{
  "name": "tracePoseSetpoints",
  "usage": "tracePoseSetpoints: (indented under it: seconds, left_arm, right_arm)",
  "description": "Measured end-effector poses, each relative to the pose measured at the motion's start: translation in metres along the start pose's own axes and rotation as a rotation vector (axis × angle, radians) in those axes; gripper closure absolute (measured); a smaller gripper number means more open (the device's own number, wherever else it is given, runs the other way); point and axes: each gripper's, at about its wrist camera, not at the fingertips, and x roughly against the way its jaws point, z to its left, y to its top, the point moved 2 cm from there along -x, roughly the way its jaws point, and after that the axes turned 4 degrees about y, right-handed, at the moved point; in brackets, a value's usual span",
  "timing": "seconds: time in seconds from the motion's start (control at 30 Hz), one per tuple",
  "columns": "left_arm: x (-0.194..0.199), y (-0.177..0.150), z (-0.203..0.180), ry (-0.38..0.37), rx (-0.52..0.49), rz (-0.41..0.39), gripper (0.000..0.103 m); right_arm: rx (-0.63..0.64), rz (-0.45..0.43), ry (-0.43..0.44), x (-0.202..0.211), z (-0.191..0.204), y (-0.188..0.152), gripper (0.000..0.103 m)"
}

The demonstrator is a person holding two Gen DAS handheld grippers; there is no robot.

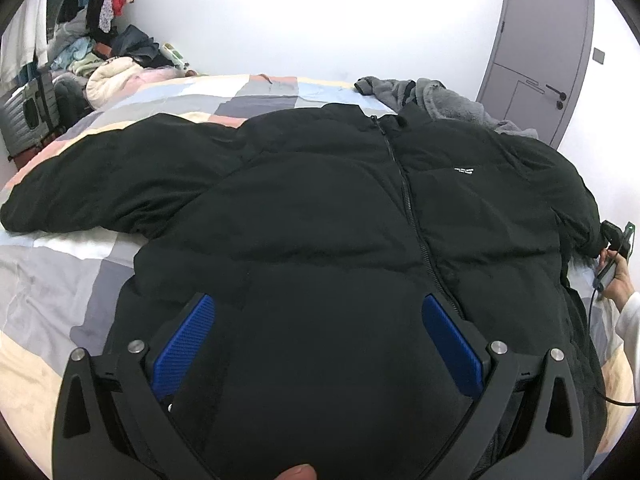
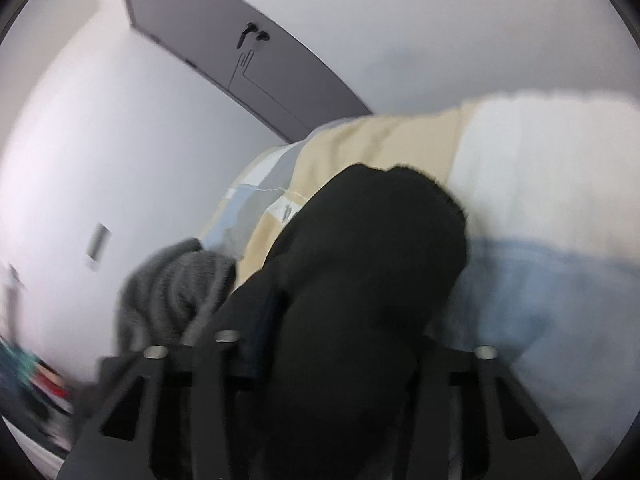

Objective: Fold large clothes
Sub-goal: 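Lift the sleeve with the right gripper and fold it across the jacket body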

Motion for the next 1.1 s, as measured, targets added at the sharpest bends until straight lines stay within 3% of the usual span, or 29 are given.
tracePoseSetpoints:
  seconds: [0.17,0.3,0.53,0.87,1.1]
  left_arm:
    - [-0.008,0.001,0.0,0.011,0.008,0.018,0.0]
    - [-0.002,0.0,-0.004,0.045,-0.034,0.001,0.0]
    - [0.008,-0.003,0.003,0.043,-0.053,0.011,0.0]
    - [0.05,-0.002,0.018,0.071,-0.076,-0.044,0.0]
    - [0.07,-0.001,0.031,0.061,-0.074,-0.083,0.0]
  right_arm:
    - [0.043,-0.046,-0.07,0.017,0.015,0.022,0.096]
    - [0.019,-0.154,-0.079,0.058,0.008,0.055,0.099]
    - [0.089,-0.205,-0.128,0.108,0.044,0.078,0.099]
    - [0.306,-0.284,-0.041,0.197,0.197,0.076,0.097]
    - [0.519,-0.335,0.041,0.259,0.338,0.031,0.096]
